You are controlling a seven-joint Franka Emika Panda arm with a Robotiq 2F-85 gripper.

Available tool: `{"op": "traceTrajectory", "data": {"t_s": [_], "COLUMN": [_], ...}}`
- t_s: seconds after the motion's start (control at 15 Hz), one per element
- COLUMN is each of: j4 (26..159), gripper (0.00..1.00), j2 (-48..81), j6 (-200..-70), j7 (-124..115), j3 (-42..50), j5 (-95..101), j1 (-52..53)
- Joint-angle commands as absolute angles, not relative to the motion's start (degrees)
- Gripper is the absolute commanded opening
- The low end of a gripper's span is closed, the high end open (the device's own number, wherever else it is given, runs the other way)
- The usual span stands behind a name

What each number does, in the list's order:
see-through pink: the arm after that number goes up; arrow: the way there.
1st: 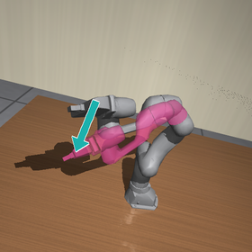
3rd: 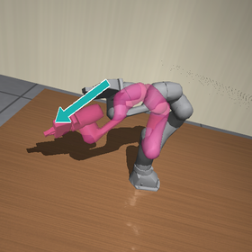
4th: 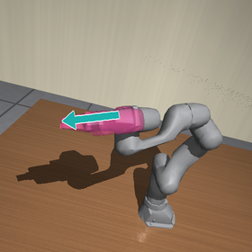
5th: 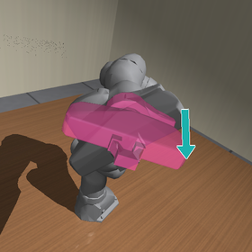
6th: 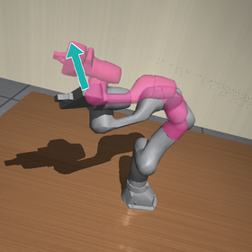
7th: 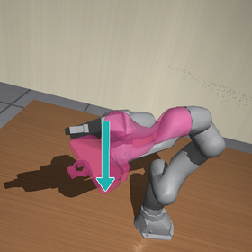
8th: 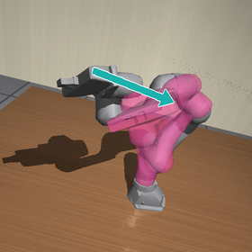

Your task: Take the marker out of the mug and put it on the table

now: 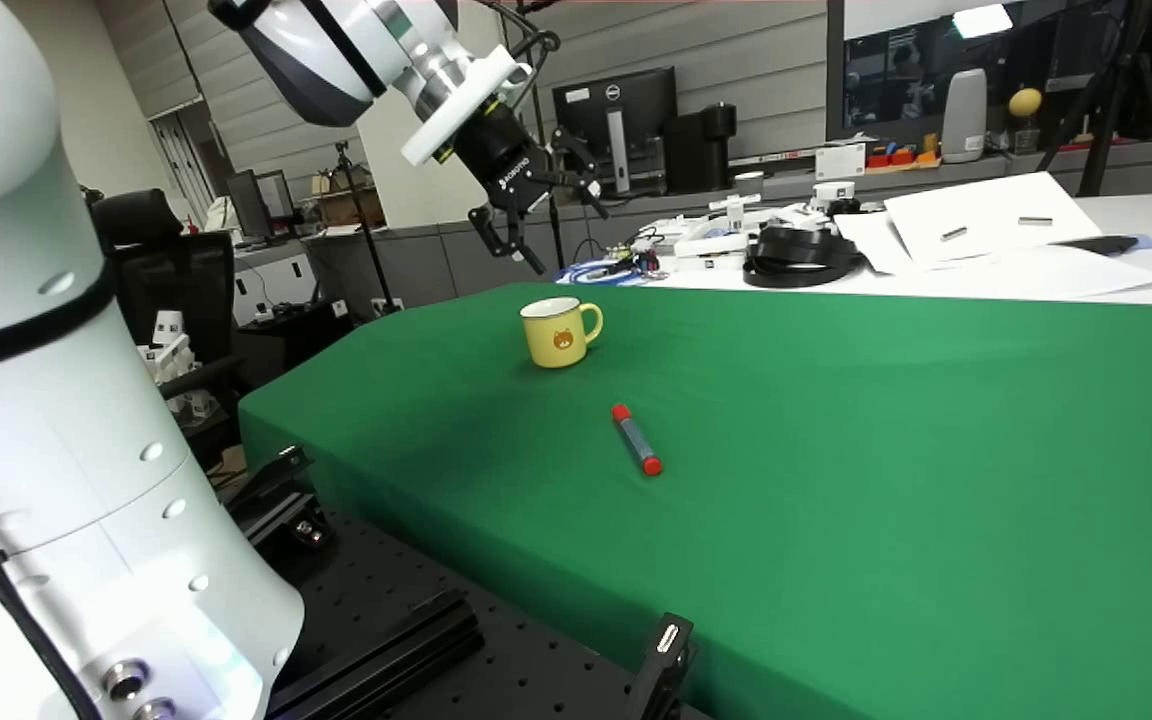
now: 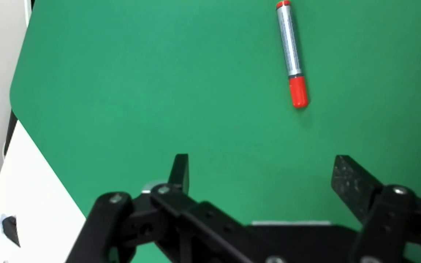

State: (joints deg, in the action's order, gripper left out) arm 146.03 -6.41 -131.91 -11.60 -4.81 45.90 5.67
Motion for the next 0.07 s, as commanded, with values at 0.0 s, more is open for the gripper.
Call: {"op": "traceTrajectory", "data": {"t_s": [0.0], "j4": [146.11], "gripper": [1.00], "j2": [-6.43], "j6": [-131.87], "j7": [-11.48], "j3": [-5.27], "j5": [45.74], "j1": [5.21]}}
